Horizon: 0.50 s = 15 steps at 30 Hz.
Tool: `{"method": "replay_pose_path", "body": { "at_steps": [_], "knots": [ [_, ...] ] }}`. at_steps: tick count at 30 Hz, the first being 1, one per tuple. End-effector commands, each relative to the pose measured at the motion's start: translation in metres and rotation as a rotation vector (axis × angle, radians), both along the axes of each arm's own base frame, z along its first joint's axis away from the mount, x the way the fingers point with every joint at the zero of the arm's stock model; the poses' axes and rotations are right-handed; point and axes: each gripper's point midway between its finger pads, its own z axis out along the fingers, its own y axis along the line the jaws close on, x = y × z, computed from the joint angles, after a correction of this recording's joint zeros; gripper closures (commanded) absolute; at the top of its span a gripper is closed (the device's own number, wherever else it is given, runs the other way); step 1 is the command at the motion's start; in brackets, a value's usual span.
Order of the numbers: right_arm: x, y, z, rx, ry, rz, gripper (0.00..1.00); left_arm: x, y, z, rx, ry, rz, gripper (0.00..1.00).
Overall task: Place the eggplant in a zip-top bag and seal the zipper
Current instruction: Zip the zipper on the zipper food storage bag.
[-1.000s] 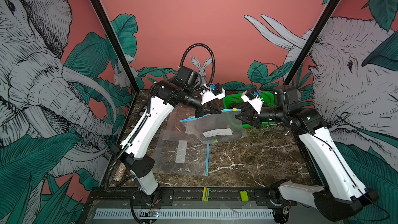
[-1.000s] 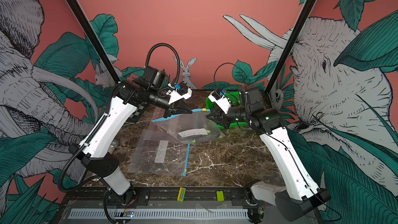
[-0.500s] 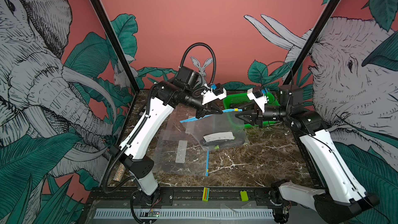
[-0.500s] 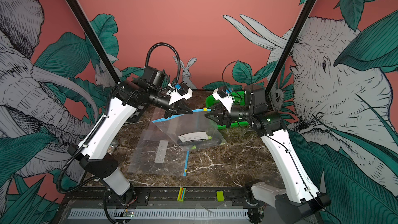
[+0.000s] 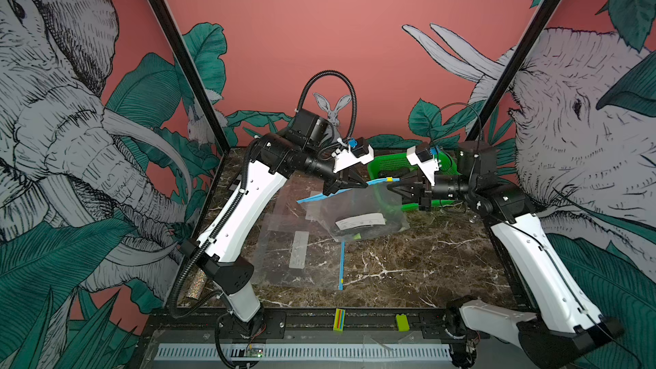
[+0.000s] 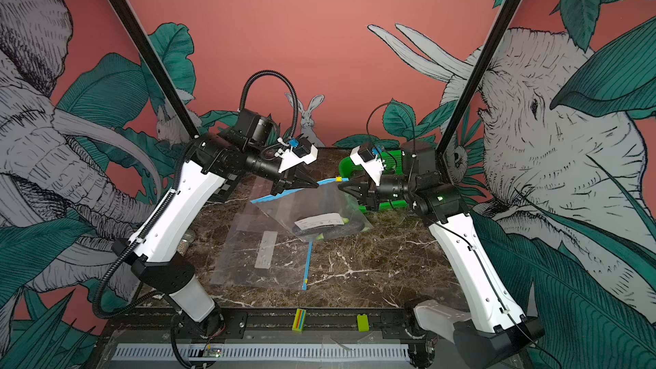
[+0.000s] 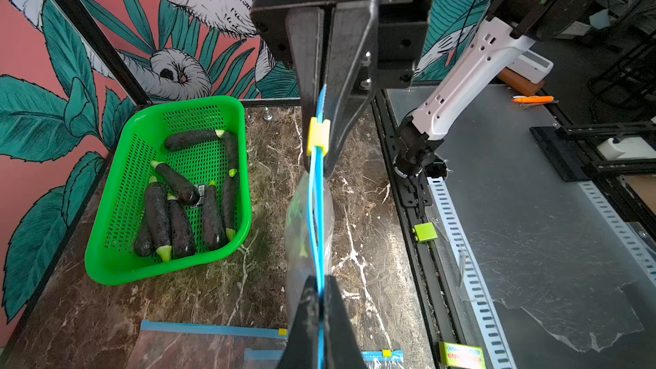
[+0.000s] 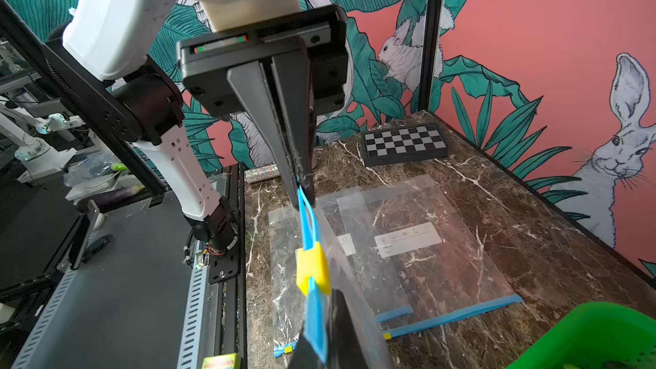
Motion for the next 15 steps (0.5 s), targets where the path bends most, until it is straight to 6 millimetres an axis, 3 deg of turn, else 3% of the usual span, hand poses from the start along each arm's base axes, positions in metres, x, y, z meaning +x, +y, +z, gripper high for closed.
{"method": "replay_pose_path", "body": {
  "at_steps": [1, 3, 6, 10, 15],
  "knots": [
    [-0.007, 0.0, 0.015, 0.041, -0.051, 0.019, 1.0, -0.007, 0.003, 0.013, -0.027, -0.036, -0.011, 0.88],
    [-0.008, 0.0, 0.016, 0.045, -0.043, 0.02, 1.0, -0.007, 0.002, 0.013, -0.028, -0.035, -0.012, 0.76],
    [-0.009, -0.001, 0.016, 0.044, -0.03, 0.014, 1.0, -0.008, 0.002, 0.017, -0.042, -0.039, -0.014, 0.48],
    [-0.011, -0.003, 0.011, 0.028, -0.003, 0.009, 1.0, -0.004, 0.001, 0.024, -0.068, -0.06, 0.006, 0.29],
    [-0.013, -0.001, 0.005, 0.016, 0.035, 0.018, 1.0, 0.004, -0.007, 0.034, -0.122, -0.074, 0.026, 0.25]
  ]
}}
